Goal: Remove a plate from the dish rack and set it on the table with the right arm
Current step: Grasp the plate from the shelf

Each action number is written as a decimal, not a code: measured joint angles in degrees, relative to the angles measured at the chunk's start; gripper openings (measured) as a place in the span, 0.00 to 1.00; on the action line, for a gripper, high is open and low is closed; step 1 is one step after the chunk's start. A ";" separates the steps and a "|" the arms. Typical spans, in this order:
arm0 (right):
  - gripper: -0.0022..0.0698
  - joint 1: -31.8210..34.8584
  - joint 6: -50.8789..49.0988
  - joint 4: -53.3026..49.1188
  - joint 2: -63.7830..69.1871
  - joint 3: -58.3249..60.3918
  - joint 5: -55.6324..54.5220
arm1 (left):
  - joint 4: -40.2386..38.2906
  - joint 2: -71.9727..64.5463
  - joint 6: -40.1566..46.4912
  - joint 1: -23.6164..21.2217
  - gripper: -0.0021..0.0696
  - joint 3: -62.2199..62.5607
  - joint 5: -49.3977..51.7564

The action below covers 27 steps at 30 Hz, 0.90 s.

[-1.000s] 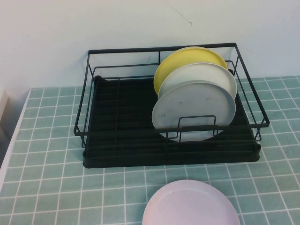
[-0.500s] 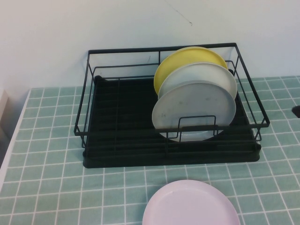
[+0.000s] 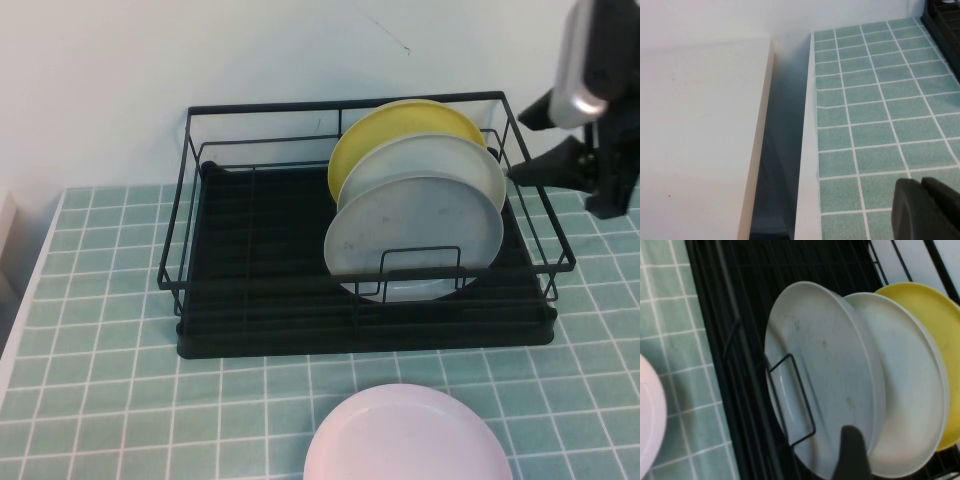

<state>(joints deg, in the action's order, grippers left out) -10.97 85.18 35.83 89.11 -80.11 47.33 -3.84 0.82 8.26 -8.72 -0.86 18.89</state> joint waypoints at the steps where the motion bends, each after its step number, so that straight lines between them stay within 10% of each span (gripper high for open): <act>1: 0.66 -0.43 0.00 -0.30 1.25 -0.78 -0.46 | 0.00 0.00 0.00 0.00 0.02 0.00 0.00; 20: 0.72 -6.76 0.23 -4.71 17.70 -7.54 -10.43 | 0.00 0.00 0.00 0.00 0.02 0.00 0.00; 27: 0.26 -7.09 0.23 -4.85 19.33 -7.79 -13.25 | 0.00 0.00 0.00 0.00 0.02 0.00 0.00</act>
<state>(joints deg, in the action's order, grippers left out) -18.06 85.40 30.98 108.44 -87.91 34.08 -3.84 0.82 8.26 -8.72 -0.86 18.89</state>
